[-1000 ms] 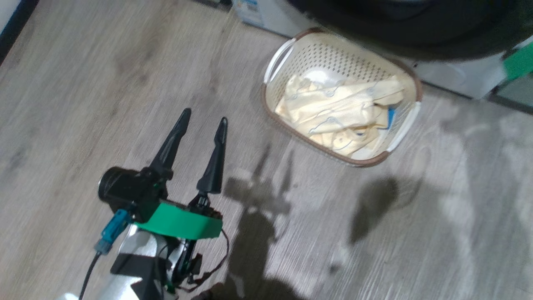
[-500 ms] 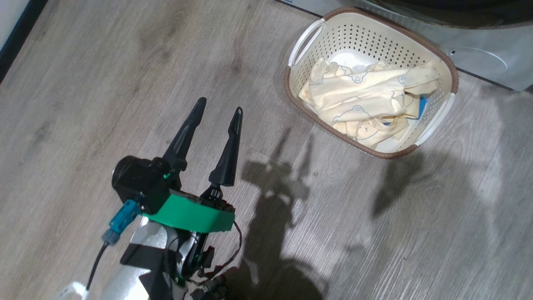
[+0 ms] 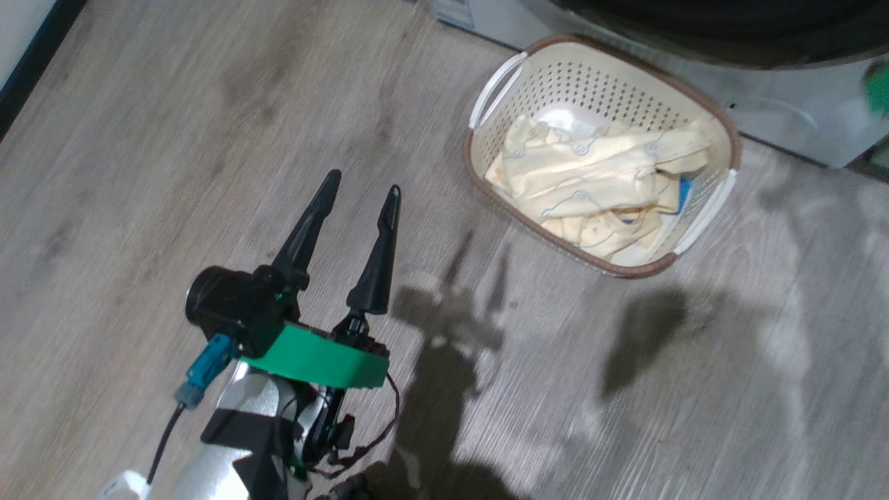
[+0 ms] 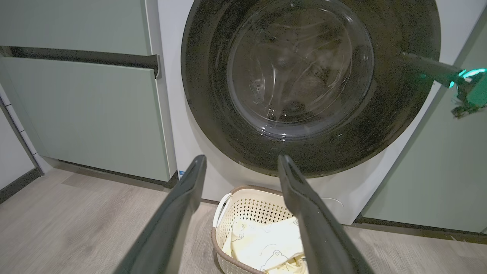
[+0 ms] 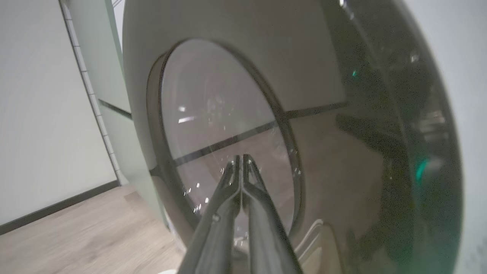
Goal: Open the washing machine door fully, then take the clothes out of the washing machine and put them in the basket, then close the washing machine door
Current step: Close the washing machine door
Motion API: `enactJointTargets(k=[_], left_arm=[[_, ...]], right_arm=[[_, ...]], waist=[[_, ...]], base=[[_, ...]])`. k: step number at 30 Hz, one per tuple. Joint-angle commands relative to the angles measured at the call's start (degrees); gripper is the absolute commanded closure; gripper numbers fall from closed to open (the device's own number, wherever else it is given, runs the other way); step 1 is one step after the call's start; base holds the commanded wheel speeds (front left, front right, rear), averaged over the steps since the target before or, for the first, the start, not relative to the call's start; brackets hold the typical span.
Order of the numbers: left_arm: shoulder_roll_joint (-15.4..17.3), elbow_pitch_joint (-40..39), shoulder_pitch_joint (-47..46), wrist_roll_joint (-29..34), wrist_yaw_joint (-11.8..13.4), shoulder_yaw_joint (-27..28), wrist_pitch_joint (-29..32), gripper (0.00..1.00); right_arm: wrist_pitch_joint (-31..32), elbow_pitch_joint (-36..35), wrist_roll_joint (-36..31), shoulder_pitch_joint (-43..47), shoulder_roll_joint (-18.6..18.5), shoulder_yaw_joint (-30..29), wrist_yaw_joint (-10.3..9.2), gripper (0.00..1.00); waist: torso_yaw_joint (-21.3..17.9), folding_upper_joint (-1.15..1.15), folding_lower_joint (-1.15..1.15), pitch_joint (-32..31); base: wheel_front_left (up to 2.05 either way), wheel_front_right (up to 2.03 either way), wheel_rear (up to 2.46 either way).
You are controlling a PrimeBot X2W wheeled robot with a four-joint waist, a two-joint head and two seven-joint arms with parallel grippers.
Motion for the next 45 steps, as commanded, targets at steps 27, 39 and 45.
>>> enactJointTargets(k=[27, 39, 45], left_arm=[[1.3, 1.1, 7.7, 4.4, -3.5, 9.0, -0.3, 0.00], [2.6, 2.1, 10.6, 3.4, -3.8, 10.4, -0.2, 0.00], [2.9, 2.0, 12.8, 2.9, -3.4, 10.7, 0.4, 0.00]], right_arm=[[-0.3, -30.6, -3.9, 46.5, 9.7, -13.6, 0.08, 0.00], [-0.3, -34.8, -6.3, 54.9, 12.4, -16.3, 0.08, 0.00], [-0.3, -37.4, -6.8, 59.7, 13.1, -16.9, 0.08, 0.00]], waist=[[-13.3, 0.00, 0.00, -15.2], [-19.0, 0.00, 0.00, -20.1], [-20.6, 0.00, 0.00, -22.2]], base=[[0.00, 0.00, 0.00], [0.00, 0.00, 0.00], [0.00, 0.00, 0.00]])
